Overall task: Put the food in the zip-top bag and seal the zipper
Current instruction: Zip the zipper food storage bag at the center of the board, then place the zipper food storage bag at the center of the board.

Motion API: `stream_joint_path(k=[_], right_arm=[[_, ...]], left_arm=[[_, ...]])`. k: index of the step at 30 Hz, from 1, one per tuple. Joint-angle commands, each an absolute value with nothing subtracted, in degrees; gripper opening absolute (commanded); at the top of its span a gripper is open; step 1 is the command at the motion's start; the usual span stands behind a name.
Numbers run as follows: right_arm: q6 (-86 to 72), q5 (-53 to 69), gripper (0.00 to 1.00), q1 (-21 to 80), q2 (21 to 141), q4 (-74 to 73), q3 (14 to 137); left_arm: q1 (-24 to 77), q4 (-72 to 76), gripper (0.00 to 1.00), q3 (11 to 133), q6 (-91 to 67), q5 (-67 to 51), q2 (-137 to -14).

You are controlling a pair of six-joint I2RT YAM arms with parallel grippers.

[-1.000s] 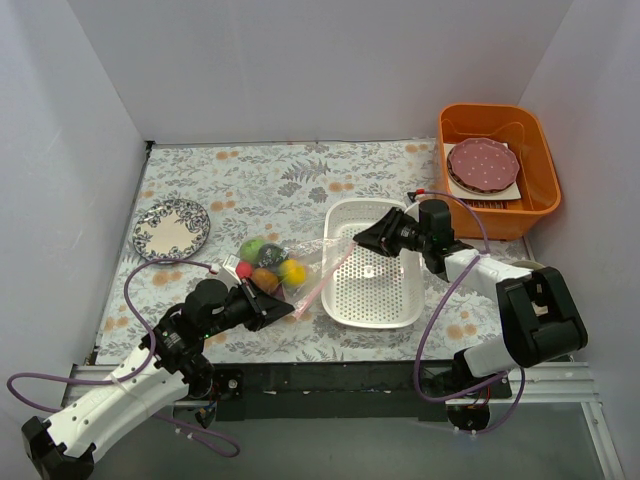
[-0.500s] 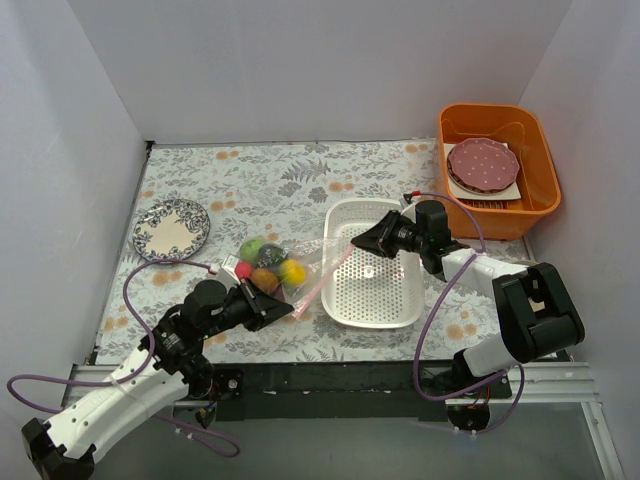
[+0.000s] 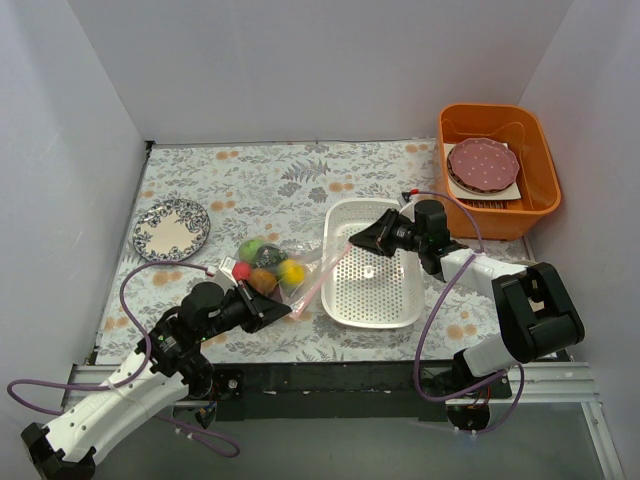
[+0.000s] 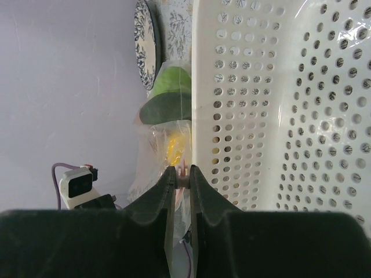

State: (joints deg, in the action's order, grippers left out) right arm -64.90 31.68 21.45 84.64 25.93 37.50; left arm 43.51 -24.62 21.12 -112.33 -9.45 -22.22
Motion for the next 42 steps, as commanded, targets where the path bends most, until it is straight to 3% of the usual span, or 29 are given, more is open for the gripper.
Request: stream_joint_path(k=[1,9,12,14,17,28,42], right_arm=[[-65.5,29.2,0.15,21.1,84.7,30.1,38.1],[-62.2,30.0,0.18,21.1,84.2,28.8,40.2],[-59.0,29.4,0.24,21.1,83.6,24.1,42.4],[-56.0,28.0,0.39,21.0,82.8,20.5,43.9],[-54.1,25.8,0.51,21.1,81.3,15.7,45.3],[-52.0,20.0,0.52,21.1,72.6,8.3,40.5],[-49.0,9.2,0.53,21.0,58.5,-3.0,38.2]], left_arm=[[43.5,-26.9,0.00,21.4,-111.8,-9.9,-21.8],[43.6,-25.6,0.00,21.5,-111.4,-10.1,-22.9],[43.6,-25.3,0.00,22.0,-110.9,-10.1,-23.7],[43.5,-25.1,0.00,22.1,-110.9,-10.1,-24.1],[43.6,-22.9,0.00,21.5,-110.8,-10.3,-24.5],[43.6,-13.4,0.00,24.4,-108.7,-13.8,-33.9],[43.5,-5.0,0.00,38.3,-102.7,-18.3,-49.7]])
